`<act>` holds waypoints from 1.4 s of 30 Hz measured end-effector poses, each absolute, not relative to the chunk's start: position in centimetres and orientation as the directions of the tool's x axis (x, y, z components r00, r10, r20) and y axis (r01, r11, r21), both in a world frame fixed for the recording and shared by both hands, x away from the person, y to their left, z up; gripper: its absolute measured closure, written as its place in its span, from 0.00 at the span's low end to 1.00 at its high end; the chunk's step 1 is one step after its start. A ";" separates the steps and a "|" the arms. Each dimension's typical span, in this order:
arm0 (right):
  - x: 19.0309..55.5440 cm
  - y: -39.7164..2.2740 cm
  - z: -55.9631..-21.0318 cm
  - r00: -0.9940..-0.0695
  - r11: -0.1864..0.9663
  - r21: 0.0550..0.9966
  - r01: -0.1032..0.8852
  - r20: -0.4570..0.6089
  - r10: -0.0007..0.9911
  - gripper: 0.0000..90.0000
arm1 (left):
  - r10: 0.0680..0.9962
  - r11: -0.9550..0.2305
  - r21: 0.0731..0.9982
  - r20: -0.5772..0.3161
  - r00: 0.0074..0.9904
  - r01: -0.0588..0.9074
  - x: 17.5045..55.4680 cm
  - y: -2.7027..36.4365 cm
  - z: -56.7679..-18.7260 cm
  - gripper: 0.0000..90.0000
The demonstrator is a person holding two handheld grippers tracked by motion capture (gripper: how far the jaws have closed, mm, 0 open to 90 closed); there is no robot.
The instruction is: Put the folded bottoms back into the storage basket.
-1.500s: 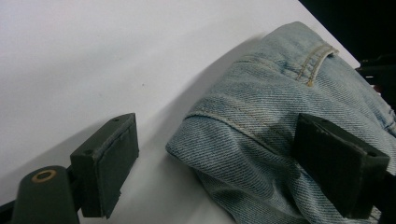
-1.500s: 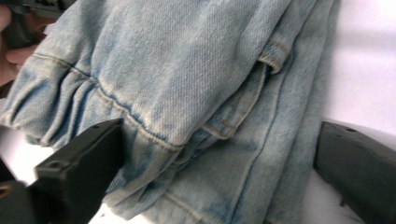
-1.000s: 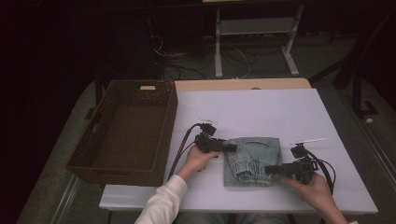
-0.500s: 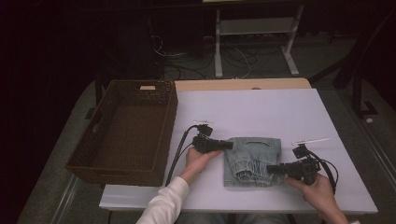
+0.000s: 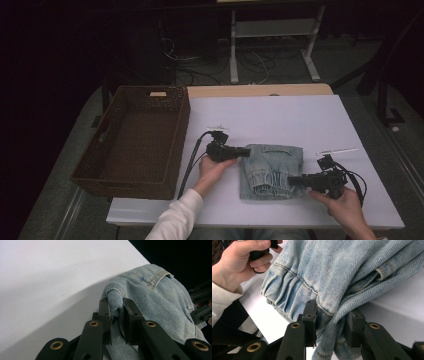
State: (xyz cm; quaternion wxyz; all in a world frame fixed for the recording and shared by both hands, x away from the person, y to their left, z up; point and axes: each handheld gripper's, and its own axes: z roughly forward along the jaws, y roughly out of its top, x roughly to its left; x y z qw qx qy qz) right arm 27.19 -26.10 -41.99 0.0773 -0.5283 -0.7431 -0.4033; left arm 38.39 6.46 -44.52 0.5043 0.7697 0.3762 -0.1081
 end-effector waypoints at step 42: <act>27.1 -26.2 -36.8 -0.513 0.122 0.627 0.770 0.494 0.702 0.75 | 0.449 -0.117 0.786 -0.503 0.739 0.606 37.3 7.8 -38.0 0.88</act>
